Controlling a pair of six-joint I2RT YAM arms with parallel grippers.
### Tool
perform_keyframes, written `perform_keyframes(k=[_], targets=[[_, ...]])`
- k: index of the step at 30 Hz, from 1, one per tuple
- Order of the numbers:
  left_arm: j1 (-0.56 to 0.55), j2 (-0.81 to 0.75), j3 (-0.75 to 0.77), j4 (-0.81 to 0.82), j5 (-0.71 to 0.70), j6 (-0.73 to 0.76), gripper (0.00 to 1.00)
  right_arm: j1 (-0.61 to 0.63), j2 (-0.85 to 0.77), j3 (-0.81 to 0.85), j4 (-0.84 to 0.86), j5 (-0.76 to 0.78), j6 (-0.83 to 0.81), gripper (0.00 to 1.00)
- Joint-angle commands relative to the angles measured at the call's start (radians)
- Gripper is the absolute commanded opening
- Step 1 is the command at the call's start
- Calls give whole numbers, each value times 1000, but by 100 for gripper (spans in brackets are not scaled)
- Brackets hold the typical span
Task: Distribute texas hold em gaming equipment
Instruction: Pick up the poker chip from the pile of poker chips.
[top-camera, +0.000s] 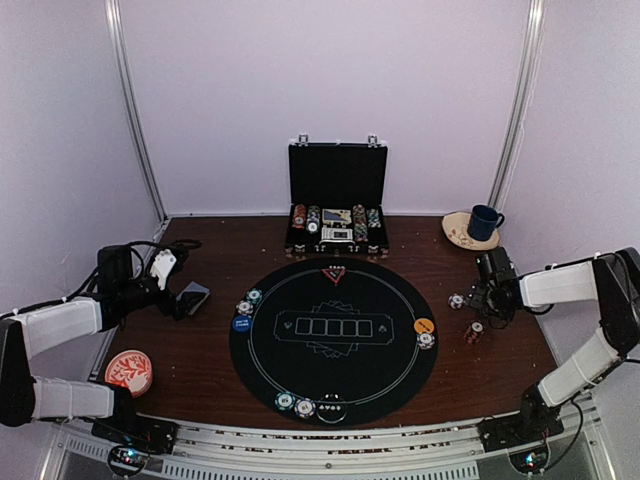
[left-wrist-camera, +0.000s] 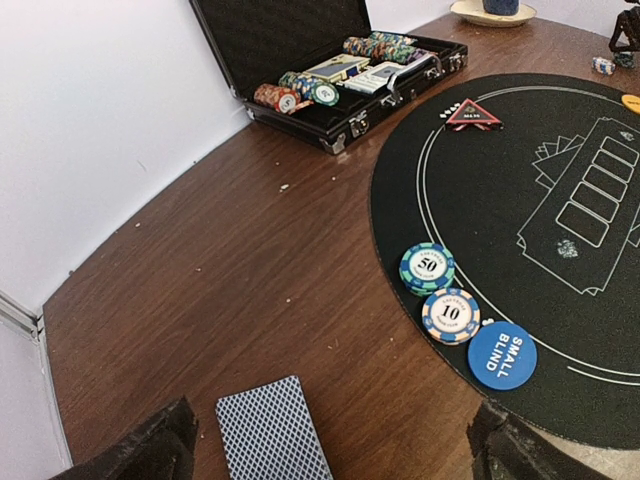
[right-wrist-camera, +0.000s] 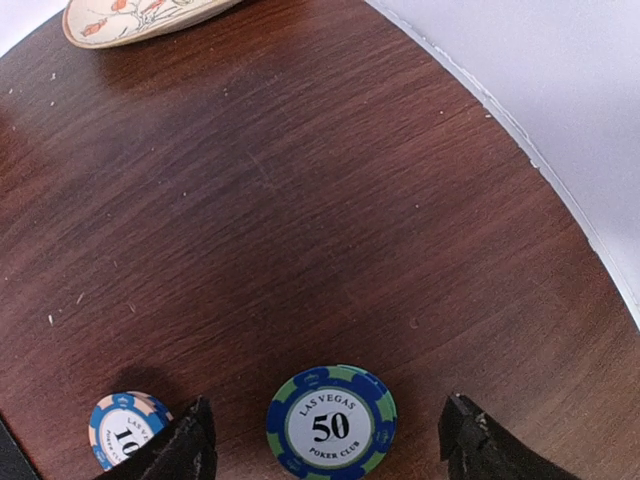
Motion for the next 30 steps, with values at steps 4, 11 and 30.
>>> perform_keyframes(k=[4, 11, 30], targets=[[-2, 4, 1, 42, 15, 10, 98, -13, 13, 15, 37, 9, 14, 74], [-2, -6, -4, 43, 14, 10, 98, -14, 38, 17, 46, -2, 11, 72], [-2, -10, -4, 43, 14, 10, 98, -14, 61, 14, 53, -10, 10, 65]])
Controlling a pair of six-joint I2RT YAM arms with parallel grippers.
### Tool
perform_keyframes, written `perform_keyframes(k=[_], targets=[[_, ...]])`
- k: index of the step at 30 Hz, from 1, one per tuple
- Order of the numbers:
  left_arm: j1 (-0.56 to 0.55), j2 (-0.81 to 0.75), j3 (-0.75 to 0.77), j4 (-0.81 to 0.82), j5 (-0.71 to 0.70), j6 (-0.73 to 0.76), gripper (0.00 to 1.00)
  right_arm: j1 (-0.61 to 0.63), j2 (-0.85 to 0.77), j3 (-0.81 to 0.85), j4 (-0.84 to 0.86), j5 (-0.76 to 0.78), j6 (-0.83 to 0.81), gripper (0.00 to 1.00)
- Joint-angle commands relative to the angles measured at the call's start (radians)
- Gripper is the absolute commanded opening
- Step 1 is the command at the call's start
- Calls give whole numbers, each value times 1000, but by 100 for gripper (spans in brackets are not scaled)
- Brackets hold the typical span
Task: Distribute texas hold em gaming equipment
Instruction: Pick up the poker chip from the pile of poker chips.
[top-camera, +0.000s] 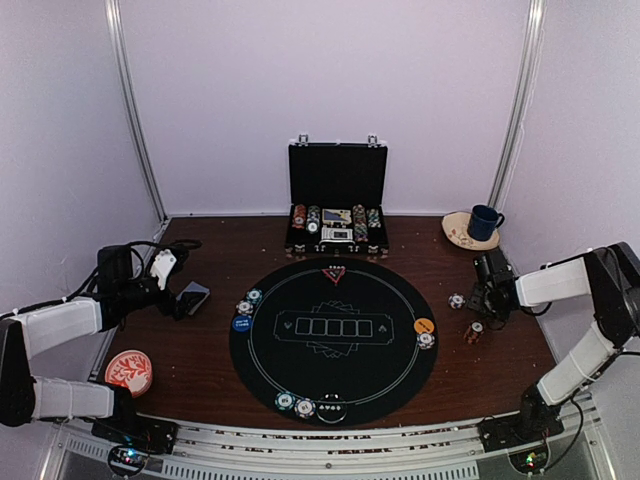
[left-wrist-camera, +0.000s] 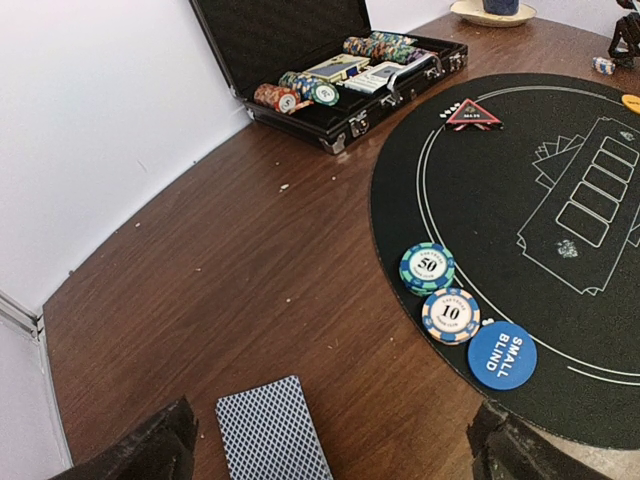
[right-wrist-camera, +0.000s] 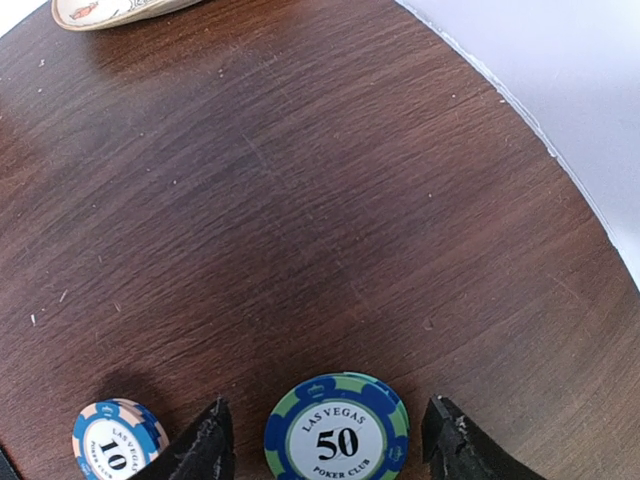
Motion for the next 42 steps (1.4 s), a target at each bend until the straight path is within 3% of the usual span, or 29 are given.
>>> perform_keyframes(k=[1, 24, 42], targets=[[-1, -9, -4, 43, 14, 10, 98, -8, 6, 12, 11, 1, 9, 64], [-2, -11, -5, 43, 14, 11, 98, -8, 8, 11, 3, 12, 9, 52], [-2, -12, -6, 45, 9, 11, 98, -9, -22, -1, -17, 49, 20, 37]])
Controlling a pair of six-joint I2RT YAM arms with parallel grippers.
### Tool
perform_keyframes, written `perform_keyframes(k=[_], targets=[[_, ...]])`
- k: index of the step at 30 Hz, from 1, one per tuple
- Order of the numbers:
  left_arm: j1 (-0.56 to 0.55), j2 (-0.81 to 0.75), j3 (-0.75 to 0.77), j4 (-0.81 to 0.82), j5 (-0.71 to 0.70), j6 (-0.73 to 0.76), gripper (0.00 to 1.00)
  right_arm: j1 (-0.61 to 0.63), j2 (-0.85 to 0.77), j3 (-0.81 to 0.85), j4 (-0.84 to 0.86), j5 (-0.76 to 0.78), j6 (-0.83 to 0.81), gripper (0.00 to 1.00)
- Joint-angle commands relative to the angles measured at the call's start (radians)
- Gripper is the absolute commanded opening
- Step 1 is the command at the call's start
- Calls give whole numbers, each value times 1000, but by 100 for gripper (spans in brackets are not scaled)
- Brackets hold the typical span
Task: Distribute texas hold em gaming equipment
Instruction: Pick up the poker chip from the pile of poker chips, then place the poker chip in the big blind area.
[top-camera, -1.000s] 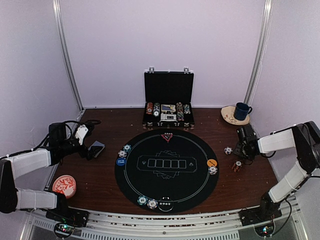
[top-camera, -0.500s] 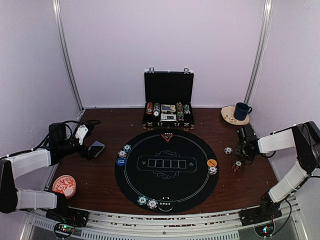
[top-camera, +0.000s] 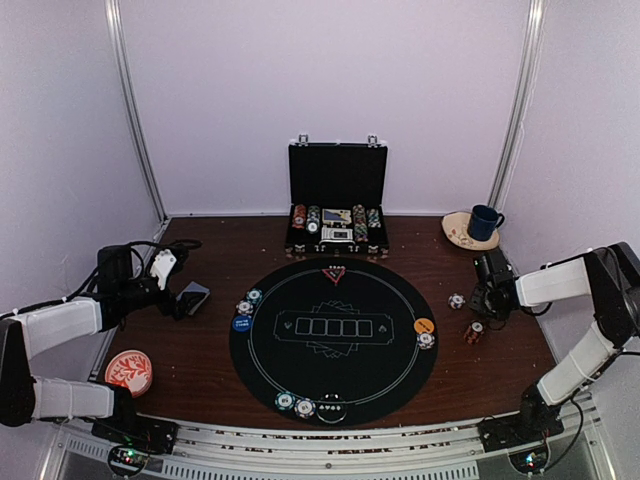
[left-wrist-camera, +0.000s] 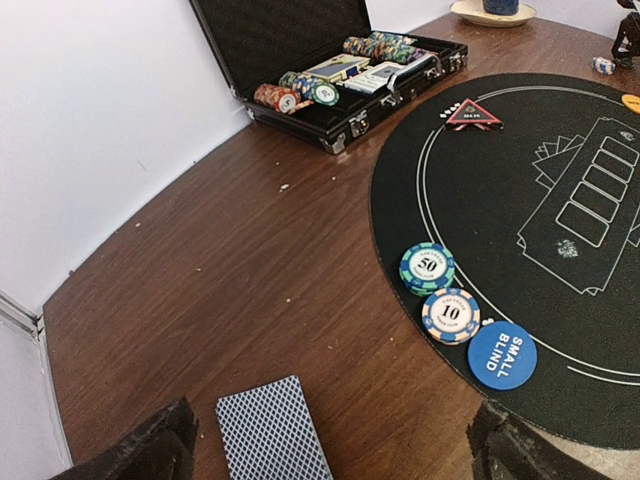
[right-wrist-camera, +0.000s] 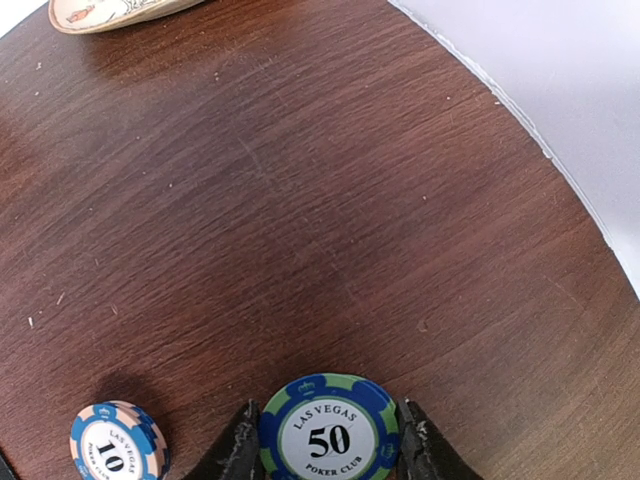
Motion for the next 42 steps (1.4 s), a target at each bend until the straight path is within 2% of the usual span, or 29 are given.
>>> perform_keyframes(k=[1, 4, 15, 19, 27, 37, 42], targets=[[-2, -12, -7, 45, 7, 11, 98, -8, -30, -4, -18, 48, 19, 36], [-2, -11, -7, 45, 6, 11, 98, -8, -56, -6, -23, 59, 18, 32], [-2, -8, -5, 47, 2, 10, 98, 30, -221, -17, -34, 21, -16, 30], [-2, -9, -5, 48, -2, 10, 98, 131, -288, 15, -90, 53, -45, 30], [-2, -1, -5, 50, -5, 11, 98, 422, -409, 50, -192, 74, -82, 30], [-2, -13, -6, 47, -7, 10, 98, 748, -419, -11, -287, 152, 176, 30], [-1, -14, -7, 47, -5, 11, 98, 868, -420, -34, -343, 190, 312, 30]])
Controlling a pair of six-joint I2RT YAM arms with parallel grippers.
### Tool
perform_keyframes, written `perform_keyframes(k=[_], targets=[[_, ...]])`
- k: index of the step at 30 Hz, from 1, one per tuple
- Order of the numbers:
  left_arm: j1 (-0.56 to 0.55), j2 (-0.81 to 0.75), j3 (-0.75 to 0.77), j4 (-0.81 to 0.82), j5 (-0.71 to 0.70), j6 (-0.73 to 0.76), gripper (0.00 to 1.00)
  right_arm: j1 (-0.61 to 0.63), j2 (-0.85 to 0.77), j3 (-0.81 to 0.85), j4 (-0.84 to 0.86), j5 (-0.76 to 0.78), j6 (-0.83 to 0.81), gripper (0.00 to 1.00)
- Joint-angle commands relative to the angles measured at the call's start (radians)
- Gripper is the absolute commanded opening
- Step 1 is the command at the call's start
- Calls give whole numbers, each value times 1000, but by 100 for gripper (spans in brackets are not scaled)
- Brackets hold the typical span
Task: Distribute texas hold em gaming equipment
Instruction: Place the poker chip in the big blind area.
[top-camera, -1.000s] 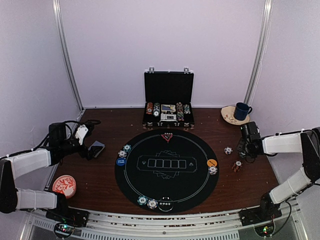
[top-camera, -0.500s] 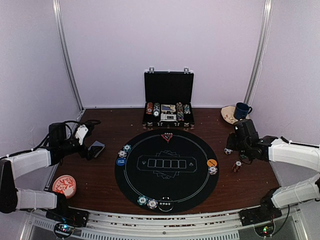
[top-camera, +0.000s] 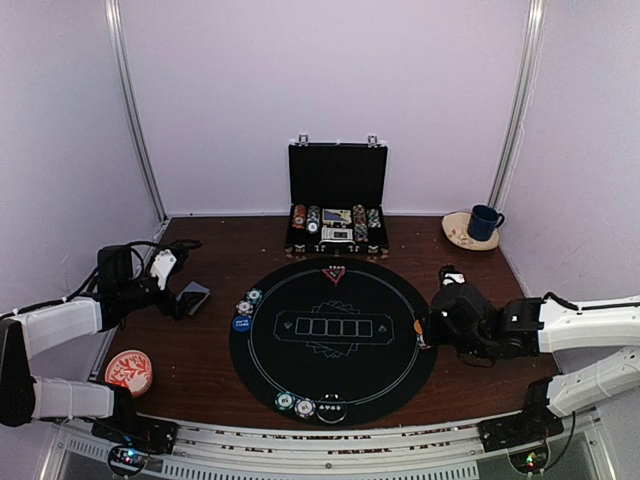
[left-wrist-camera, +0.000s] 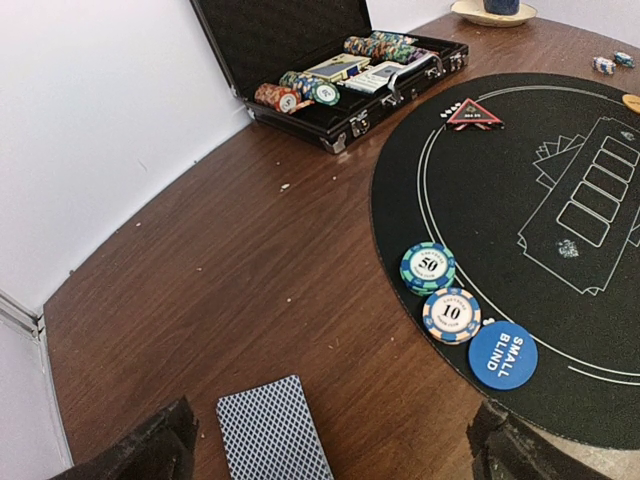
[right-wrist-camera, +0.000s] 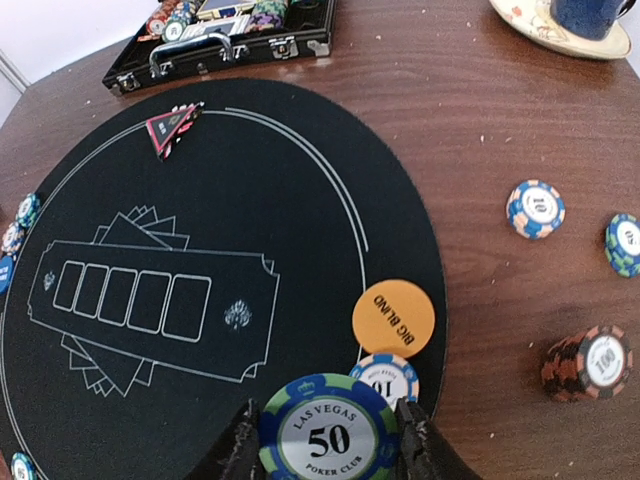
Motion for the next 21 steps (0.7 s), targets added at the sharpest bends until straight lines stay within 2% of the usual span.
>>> perform_keyframes(k=[1, 10, 21], targets=[[-2, -13, -7, 46, -4, 10, 98, 92, -4, -23, -80, 81, 174, 30], [-2, -20, -7, 44, -4, 9, 98, 248, 57, -71, -132, 124, 385, 30], [-2, -18, -7, 45, 0, 9, 98, 260, 124, -110, -115, 176, 447, 31]])
